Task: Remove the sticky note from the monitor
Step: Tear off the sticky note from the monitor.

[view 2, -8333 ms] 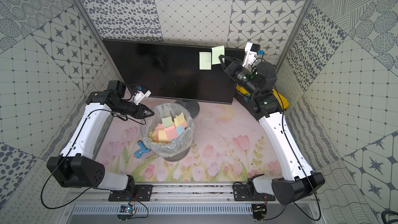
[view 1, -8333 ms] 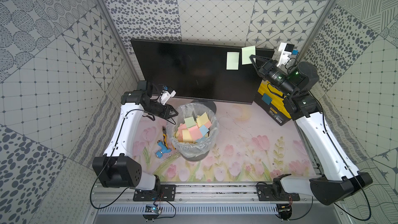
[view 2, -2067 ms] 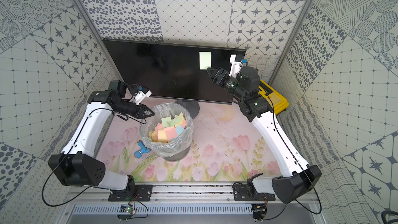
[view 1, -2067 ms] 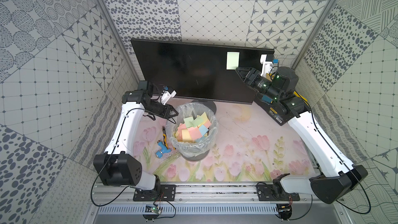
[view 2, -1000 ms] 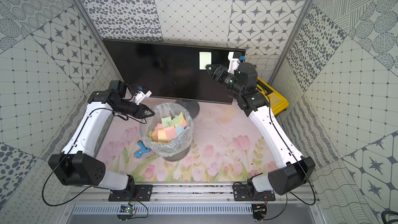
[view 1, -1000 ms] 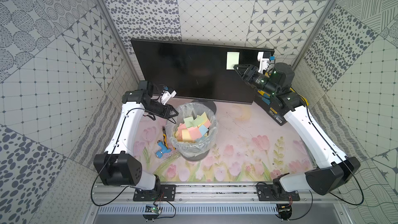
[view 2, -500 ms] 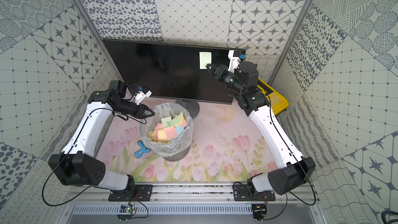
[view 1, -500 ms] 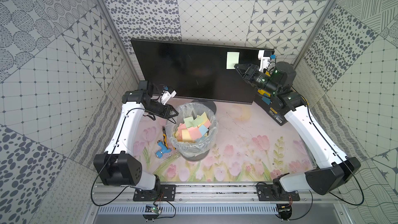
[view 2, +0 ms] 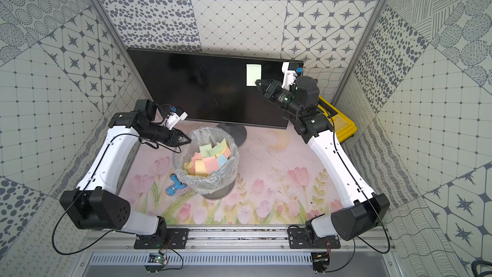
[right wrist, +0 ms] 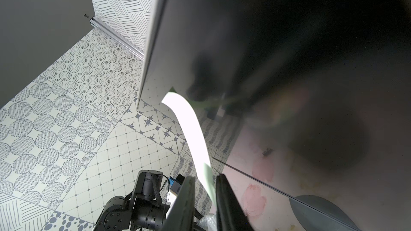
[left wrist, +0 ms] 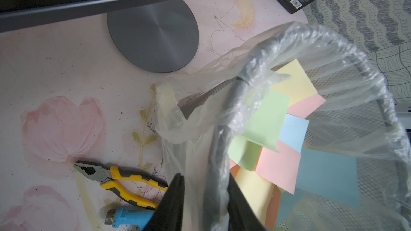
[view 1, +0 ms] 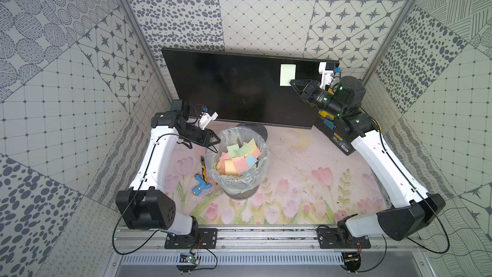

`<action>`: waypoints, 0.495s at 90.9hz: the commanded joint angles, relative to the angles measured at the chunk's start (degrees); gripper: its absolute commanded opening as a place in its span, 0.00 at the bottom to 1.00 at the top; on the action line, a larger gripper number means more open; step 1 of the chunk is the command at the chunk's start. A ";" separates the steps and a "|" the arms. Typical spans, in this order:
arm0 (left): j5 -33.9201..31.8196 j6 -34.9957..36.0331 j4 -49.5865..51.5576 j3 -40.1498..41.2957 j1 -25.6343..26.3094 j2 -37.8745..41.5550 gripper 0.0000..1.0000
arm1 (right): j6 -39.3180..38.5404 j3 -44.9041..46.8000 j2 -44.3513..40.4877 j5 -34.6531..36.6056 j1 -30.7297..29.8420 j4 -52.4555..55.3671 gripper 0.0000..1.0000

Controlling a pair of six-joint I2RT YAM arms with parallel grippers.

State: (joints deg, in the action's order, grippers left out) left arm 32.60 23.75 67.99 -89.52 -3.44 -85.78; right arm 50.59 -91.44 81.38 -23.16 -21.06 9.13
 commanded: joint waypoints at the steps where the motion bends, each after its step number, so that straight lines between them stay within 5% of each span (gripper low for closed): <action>1: -0.34 1.56 0.63 -0.84 0.14 -0.52 0.33 | -0.50 -1.79 0.42 -0.49 0.32 -3.31 0.16; 30: -0.34 1.56 0.73 -0.89 0.19 -0.62 0.33 | -0.67 -3.05 0.40 -0.66 0.23 -3.16 0.00; 45: -0.34 1.56 0.74 -0.86 0.19 -0.62 0.33 | -0.82 -3.91 0.57 -0.85 0.23 -2.80 0.00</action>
State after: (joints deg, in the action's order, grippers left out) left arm 32.60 23.75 67.99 -89.52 -3.44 -85.84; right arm 50.59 -93.43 81.47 -23.53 -20.91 8.97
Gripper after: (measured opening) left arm 0.333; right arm 0.050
